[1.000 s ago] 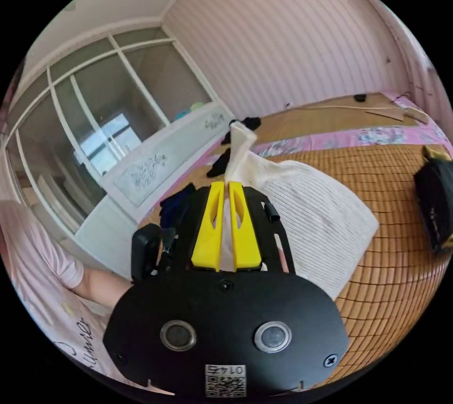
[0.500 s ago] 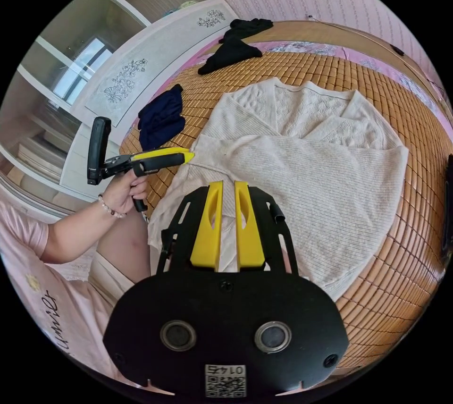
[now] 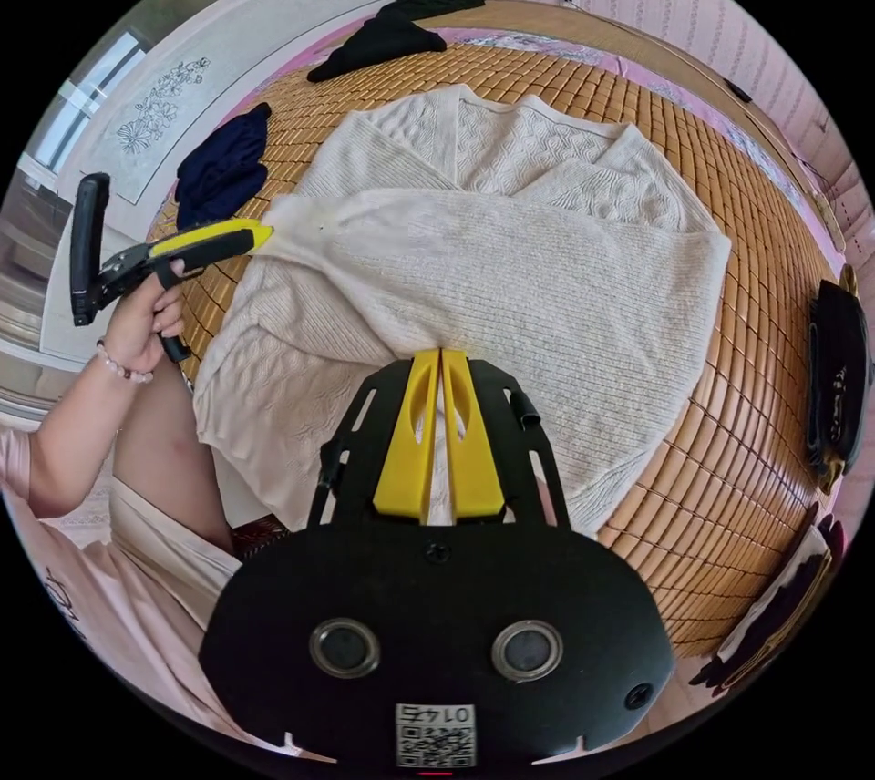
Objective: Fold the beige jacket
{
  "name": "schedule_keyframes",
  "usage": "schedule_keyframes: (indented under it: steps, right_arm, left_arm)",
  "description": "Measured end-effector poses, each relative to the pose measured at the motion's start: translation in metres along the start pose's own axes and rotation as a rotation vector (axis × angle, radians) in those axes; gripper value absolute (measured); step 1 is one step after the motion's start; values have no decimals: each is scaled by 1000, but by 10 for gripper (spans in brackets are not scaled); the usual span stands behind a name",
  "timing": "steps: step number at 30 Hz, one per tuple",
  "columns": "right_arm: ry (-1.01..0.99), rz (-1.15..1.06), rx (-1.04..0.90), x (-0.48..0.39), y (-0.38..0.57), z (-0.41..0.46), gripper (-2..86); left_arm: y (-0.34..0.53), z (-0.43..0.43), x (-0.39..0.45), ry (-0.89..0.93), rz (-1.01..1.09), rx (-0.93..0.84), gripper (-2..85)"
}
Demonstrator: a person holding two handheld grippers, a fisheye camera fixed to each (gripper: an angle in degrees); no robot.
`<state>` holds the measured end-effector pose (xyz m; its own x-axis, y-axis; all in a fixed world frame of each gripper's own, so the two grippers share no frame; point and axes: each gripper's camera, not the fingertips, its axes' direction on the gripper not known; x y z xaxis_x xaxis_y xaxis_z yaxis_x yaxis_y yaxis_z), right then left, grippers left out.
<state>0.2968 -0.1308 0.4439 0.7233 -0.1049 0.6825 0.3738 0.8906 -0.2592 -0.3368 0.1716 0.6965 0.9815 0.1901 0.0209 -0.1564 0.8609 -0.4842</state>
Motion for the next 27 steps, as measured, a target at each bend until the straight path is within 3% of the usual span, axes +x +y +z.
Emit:
schedule_keyframes:
  steps: [4,9,12,14,17,23,27]
  right_arm:
    - [-60,8,53,11,-2,-19,-8]
    - [118,26,138,73,-18,-45,-2]
    - [120,157,86,139,-46,-52,19]
    - [120,328,186,186,-53,-70,51]
    - [64,554,257,230,-53,-71,104]
    - [42,570,99,257,-72,-43,79]
    - [-14,545,128,272,-68,-57,42]
  left_arm:
    - [-8,-28,-20,43,-78,19,10]
    - [-25,-63,-52,-2,-64,98,-4]
    - [-57,-55,-80,14,-91,34,20]
    - [-88,-50,-96,137,-115,35,62]
    - [-123,-40,-105,133,-170,24,80]
    - [-157,-18,-117,308,-273,-52,78]
    - [-156,-35,-105,243,-151,-66,31]
